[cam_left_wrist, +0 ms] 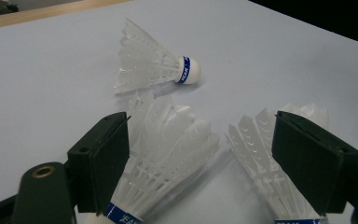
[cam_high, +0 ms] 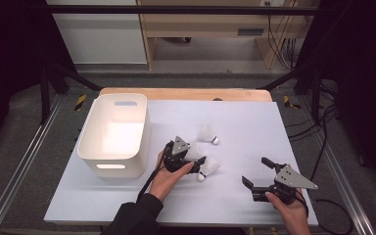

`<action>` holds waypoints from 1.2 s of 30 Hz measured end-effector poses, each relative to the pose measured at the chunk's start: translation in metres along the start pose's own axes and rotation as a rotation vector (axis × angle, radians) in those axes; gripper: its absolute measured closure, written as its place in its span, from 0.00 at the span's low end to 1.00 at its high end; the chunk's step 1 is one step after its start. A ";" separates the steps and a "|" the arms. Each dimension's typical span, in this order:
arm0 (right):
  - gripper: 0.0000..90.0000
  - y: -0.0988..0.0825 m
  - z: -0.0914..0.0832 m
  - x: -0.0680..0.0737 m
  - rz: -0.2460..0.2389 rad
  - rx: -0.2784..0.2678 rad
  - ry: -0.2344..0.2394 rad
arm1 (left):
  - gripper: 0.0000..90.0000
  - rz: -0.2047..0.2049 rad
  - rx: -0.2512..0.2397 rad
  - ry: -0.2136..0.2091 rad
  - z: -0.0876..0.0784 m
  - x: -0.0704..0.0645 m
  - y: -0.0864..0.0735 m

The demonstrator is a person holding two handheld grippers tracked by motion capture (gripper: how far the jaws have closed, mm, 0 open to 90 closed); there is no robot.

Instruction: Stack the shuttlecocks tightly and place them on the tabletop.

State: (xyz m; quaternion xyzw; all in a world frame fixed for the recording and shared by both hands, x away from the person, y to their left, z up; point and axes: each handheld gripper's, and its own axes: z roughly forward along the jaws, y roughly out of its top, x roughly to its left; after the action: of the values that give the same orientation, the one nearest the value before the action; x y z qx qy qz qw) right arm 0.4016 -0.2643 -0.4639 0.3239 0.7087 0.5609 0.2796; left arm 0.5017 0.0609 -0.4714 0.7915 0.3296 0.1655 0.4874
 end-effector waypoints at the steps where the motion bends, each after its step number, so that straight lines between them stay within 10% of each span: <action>1: 0.04 0.000 0.000 0.000 0.000 0.000 0.000 | 0.22 0.000 -0.006 0.004 0.000 0.000 0.000; 10: 0.04 0.000 0.001 0.000 0.000 0.004 0.001 | 0.21 -0.021 -0.038 0.053 0.003 0.008 0.003; 20: 0.04 0.000 -0.001 -0.001 0.003 0.000 -0.001 | 0.23 0.036 0.069 -0.029 0.005 -0.003 0.002; 36: 0.04 0.000 0.000 0.000 0.002 0.003 0.002 | 0.23 0.059 0.024 -0.095 -0.007 -0.008 0.003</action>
State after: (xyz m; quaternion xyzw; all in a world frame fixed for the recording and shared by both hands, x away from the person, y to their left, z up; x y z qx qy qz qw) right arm 0.4016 -0.2646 -0.4640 0.3245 0.7093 0.5605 0.2780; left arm 0.4930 0.0589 -0.4646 0.8136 0.2845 0.1380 0.4879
